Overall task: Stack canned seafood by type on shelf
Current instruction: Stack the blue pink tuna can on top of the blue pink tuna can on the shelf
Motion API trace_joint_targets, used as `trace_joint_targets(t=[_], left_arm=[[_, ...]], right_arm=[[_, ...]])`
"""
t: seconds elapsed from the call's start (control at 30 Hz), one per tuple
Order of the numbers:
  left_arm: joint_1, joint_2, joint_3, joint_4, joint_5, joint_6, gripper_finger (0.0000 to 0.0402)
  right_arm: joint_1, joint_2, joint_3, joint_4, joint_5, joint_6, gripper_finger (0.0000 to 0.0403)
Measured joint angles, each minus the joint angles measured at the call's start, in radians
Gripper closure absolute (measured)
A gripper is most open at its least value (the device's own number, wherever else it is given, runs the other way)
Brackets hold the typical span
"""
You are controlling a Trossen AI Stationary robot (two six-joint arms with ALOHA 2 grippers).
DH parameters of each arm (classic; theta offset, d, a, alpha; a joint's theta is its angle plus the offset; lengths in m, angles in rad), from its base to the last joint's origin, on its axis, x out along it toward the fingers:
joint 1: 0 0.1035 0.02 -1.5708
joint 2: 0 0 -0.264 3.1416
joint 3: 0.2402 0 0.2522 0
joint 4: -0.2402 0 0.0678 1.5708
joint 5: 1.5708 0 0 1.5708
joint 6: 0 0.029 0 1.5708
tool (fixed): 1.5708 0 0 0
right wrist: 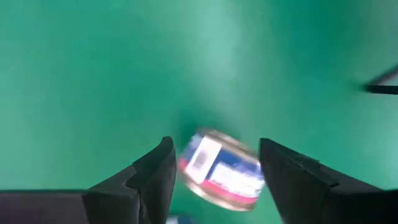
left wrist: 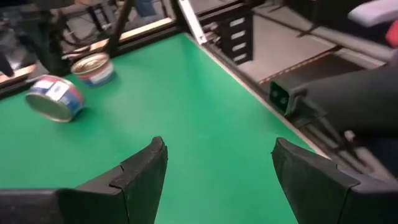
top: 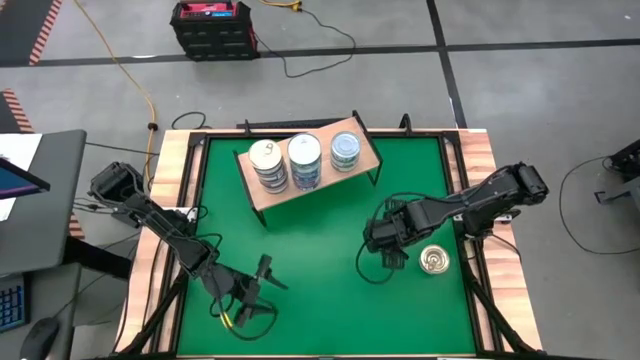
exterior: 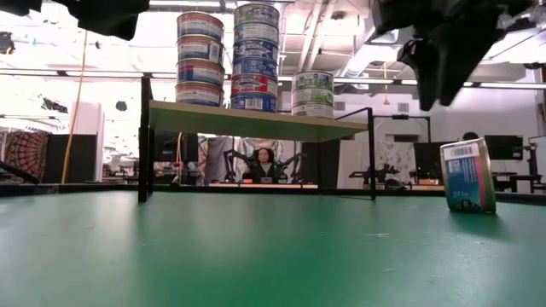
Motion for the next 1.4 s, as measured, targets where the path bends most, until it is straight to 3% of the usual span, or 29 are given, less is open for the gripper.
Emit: trace_joint_targets(t=[0.23, 0.47, 0.7, 1.0, 1.4], left_arm=[[-0.021, 0.000, 0.000, 0.021, 0.092, -0.087, 0.0124], [-0.072, 0.000, 0.000, 0.059, 0.025, -0.133, 0.0124], [-0.120, 0.000, 0.000, 0.066, -0.052, -0.159, 0.0124], [-0.153, 0.000, 0.000, 0.061, -0.095, -0.160, 0.0124], [-0.153, 0.000, 0.000, 0.053, -0.097, -0.168, 0.0124]], right_arm=[[-0.016, 0.000, 0.000, -0.070, -0.073, -0.057, 0.0142], [-0.019, 0.022, -0.001, -0.076, -0.073, -0.111, 0.0142], [-0.019, 0.186, 0.034, -0.172, -0.091, -0.313, 0.0142], [-0.019, 0.328, 0.142, -0.305, -0.089, -0.371, 0.0142], [0.019, 0.345, 0.329, -0.350, -0.089, -0.372, 0.0143]])
